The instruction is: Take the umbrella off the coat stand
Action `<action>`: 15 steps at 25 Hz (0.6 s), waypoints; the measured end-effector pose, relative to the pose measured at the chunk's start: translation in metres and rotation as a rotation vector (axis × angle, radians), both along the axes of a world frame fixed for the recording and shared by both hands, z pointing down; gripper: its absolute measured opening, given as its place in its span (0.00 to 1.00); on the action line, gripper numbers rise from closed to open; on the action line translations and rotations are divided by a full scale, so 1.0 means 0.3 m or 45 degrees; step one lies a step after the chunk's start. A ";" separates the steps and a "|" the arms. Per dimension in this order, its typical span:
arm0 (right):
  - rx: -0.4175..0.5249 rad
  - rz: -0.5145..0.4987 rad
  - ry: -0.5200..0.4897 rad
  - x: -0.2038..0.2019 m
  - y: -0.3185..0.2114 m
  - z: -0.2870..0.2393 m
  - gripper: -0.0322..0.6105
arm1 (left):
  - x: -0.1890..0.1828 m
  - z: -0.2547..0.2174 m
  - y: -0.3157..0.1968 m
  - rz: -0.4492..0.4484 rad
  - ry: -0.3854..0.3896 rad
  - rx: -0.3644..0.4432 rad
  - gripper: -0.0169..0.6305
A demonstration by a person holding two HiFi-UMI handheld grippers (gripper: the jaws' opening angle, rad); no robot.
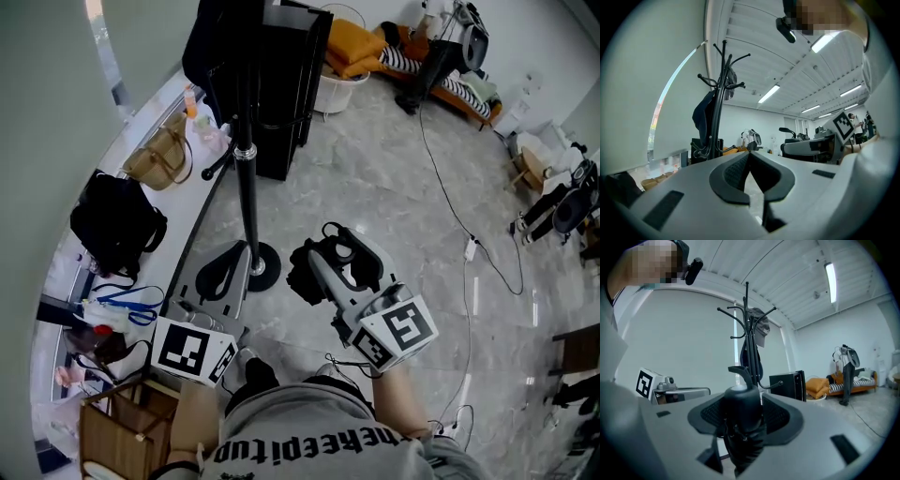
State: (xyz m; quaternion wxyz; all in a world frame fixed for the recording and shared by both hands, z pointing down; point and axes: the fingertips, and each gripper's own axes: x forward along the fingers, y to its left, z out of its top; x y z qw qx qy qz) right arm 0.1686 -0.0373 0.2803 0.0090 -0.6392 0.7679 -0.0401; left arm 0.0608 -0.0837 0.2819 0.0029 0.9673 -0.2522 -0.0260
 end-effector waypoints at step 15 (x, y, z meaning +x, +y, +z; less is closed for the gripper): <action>0.080 0.046 -0.033 0.105 0.102 -0.068 0.41 | 0.089 -0.031 0.058 0.029 -0.018 0.018 0.05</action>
